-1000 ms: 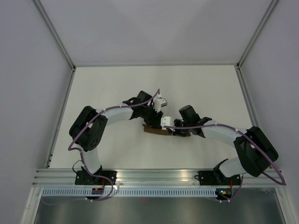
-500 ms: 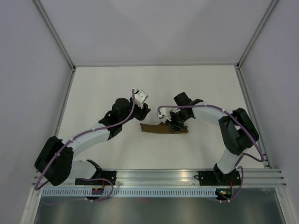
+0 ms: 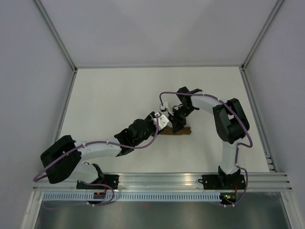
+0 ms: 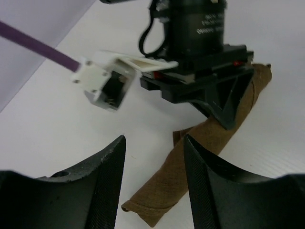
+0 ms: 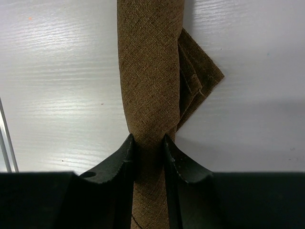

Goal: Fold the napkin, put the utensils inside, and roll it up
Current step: Roll the napkin at the center of the board.

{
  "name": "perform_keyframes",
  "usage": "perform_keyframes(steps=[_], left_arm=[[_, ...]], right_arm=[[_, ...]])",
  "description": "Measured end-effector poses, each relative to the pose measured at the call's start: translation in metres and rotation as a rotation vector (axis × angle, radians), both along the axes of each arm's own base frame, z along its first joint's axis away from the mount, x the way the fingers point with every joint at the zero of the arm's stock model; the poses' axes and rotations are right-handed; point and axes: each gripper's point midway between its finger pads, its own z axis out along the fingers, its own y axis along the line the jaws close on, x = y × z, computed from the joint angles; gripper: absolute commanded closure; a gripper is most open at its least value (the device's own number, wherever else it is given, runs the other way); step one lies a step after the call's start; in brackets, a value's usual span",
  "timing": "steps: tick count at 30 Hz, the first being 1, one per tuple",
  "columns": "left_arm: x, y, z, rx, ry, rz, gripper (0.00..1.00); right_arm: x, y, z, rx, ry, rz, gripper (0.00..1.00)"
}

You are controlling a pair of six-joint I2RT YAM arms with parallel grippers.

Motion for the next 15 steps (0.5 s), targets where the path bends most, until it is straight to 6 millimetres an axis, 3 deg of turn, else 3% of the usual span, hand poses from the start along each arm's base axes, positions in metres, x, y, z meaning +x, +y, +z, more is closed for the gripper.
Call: perform_keyframes(steps=[7,15], left_arm=[[-0.014,-0.015,-0.060,0.245,-0.020,-0.079,0.41],[-0.011,-0.029,-0.082,0.372,-0.046,-0.147,0.38]], right_arm=[[0.002,-0.001,-0.001,-0.006,0.078,0.000,0.80],[0.002,0.000,-0.001,-0.009,0.119,-0.004,0.79]])
